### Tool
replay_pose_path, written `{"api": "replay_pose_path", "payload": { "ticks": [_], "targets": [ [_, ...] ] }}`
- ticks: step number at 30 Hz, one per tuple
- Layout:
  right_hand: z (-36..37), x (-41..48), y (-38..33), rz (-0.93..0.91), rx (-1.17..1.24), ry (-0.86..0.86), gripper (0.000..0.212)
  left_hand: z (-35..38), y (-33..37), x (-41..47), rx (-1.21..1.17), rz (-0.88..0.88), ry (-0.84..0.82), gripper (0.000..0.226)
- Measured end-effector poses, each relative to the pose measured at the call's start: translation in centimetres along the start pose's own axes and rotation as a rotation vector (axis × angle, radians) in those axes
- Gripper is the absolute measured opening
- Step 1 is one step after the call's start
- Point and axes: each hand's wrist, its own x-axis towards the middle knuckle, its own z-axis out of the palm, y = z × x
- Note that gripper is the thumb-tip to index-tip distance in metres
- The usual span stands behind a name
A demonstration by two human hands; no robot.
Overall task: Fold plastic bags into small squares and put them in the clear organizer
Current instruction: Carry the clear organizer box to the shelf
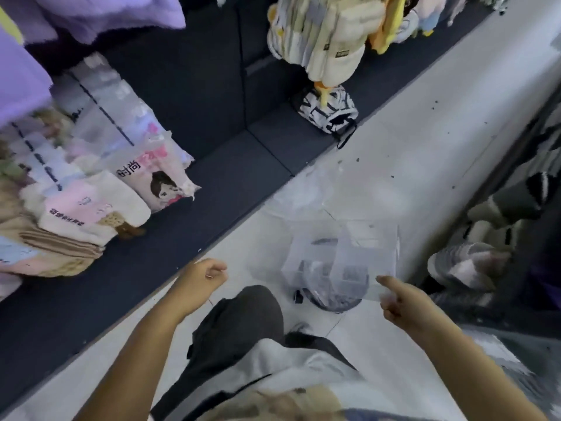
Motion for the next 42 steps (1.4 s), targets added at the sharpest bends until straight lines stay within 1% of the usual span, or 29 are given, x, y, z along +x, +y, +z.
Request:
{"api": "replay_pose_path", "payload": {
  "ticks": [3, 5, 8, 11, 15, 19, 22, 25, 27, 29, 31, 34, 35, 37, 39, 42],
  "targets": [
    [1.3, 4.9, -6.1, -0.013, -0.130, -0.008, 0.031, -0.2, 0.0, 1.4, -0.118, -0.083, 0.091, 0.015],
    [3.0, 7.8, -9.4, -0.029, -0.139, -0.032, 0.034, -0.7, 0.4, 3.2, -0.167, -0.130, 0.157, 0.015],
    [5.7, 10.8, -13.7, -0.036, -0.111, -0.114, 0.033, -2.2, 2.7, 7.1, -0.203, -0.177, 0.164, 0.016],
    [7.6, 13.4, -16.8, -0.054, -0.108, -0.131, 0.033, -4.0, 6.6, 11.8, -0.160, -0.118, 0.170, 0.014],
    [8.9, 17.0, -20.0, -0.028, -0.143, -0.152, 0.040, -6.2, 12.2, 17.7, -0.186, 0.007, 0.211, 0.013],
    [10.4, 21.5, -22.6, -0.031, -0.220, -0.147, 0.049, -6.7, 14.8, 22.4, -0.184, 0.043, 0.240, 0.015],
    [12.6, 25.7, -24.6, -0.050, -0.309, -0.143, 0.052, -5.2, 14.1, 25.3, -0.137, 0.018, 0.233, 0.014],
    [15.6, 31.1, -26.5, -0.105, -0.355, -0.200, 0.043, -2.9, 12.1, 28.4, -0.091, -0.040, 0.211, 0.011],
    [17.9, 35.3, -27.8, -0.164, -0.428, -0.175, 0.037, -1.2, 10.7, 31.1, -0.052, -0.088, 0.206, 0.014],
    [20.4, 40.3, -28.9, -0.261, -0.461, -0.155, 0.032, 0.7, 9.7, 34.7, -0.005, -0.150, 0.225, 0.019],
    [23.2, 45.7, -29.8, -0.317, -0.485, -0.197, 0.032, 2.9, 9.0, 39.3, 0.045, -0.189, 0.246, 0.027],
    [26.8, 54.2, -30.3, -0.269, -0.542, -0.294, 0.031, 6.3, 8.3, 47.4, 0.205, -0.203, 0.319, 0.043],
    [27.9, 57.0, -30.2, -0.232, -0.533, -0.320, 0.029, 7.5, 7.8, 50.1, 0.272, -0.191, 0.357, 0.048],
    [29.4, 62.3, -29.5, -0.185, -0.490, -0.370, 0.028, 9.9, 6.8, 55.2, 0.414, -0.144, 0.383, 0.055],
    [30.5, 66.8, -28.3, -0.182, -0.509, -0.438, 0.027, 12.5, 5.1, 59.5, 0.521, -0.096, 0.383, 0.061],
    [32.2, 72.8, -26.4, -0.197, -0.512, -0.523, 0.020, 15.6, 1.7, 65.4, 0.620, -0.076, 0.471, 0.069]
  ]
}}
